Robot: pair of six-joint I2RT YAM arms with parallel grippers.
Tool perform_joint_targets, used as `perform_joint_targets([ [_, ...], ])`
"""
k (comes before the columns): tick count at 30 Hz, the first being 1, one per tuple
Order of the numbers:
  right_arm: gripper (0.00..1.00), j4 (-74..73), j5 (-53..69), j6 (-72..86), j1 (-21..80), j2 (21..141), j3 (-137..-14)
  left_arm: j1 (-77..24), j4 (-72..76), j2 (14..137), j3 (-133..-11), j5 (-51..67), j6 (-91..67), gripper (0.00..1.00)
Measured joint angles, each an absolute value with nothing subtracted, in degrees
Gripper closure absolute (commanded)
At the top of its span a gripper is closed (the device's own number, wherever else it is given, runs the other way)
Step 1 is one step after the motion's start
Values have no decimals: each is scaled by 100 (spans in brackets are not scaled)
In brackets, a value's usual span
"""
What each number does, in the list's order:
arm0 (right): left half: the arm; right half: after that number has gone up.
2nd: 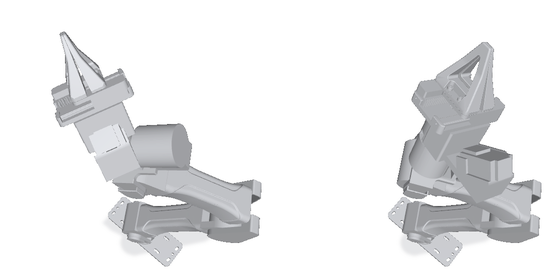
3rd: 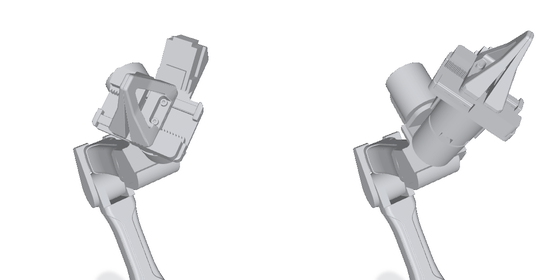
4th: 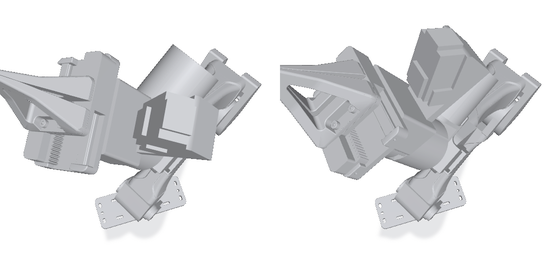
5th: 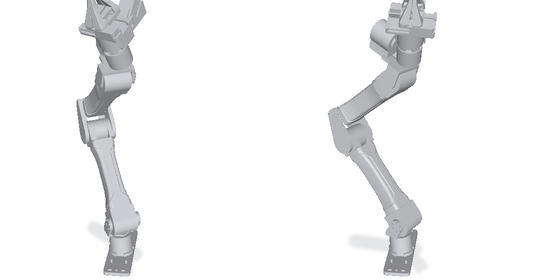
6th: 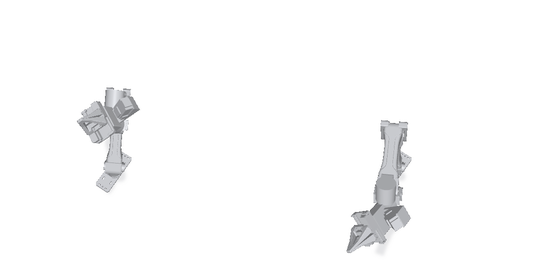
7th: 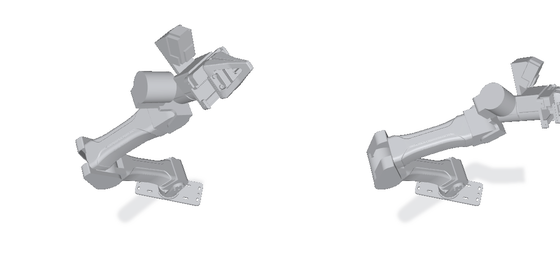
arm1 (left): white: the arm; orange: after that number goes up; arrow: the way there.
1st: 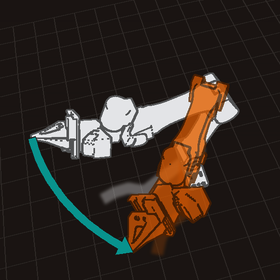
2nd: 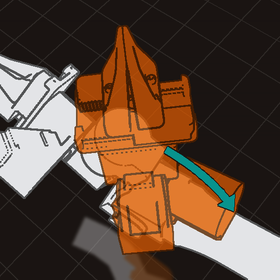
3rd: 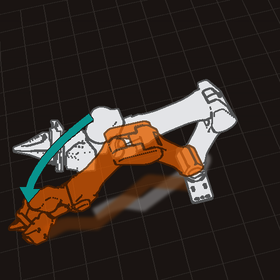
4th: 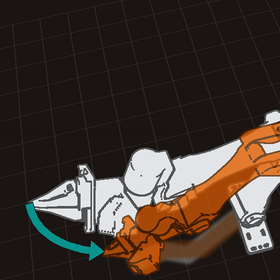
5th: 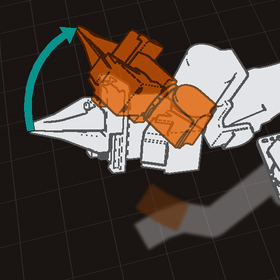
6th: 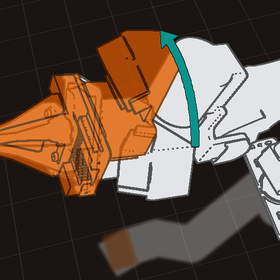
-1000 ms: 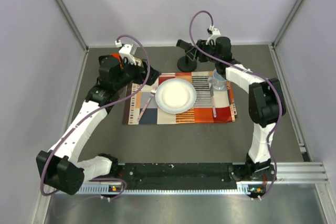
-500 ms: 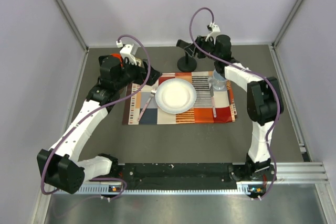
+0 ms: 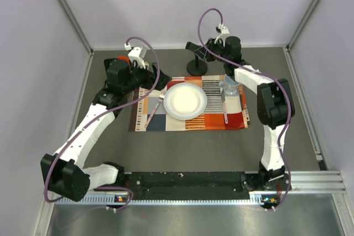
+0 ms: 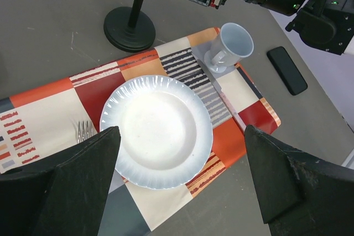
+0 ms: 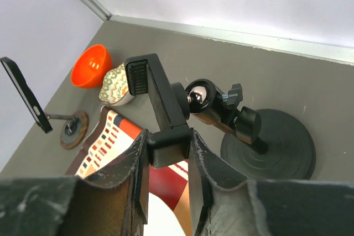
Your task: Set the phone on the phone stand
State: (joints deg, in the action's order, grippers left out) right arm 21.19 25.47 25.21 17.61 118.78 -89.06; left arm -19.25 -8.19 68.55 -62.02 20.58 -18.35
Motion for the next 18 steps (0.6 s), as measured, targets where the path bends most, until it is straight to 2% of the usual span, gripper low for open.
perform_joint_targets([
  [2, 100, 2104, 2571, 2517, 1761, 11878, -8906, -1925, -819, 6886, -6202, 2073, -1839, 2],
  [10, 100, 2099, 2620, 2305, 1761, 11786, -8829, -1925, -819, 6995, -6200, 2119, -1865, 2],
  [18, 100, 3588, 2952, 1614, 1750, 9559, -6213, -1925, -821, 7067, -6200, 2117, -1940, 2],
])
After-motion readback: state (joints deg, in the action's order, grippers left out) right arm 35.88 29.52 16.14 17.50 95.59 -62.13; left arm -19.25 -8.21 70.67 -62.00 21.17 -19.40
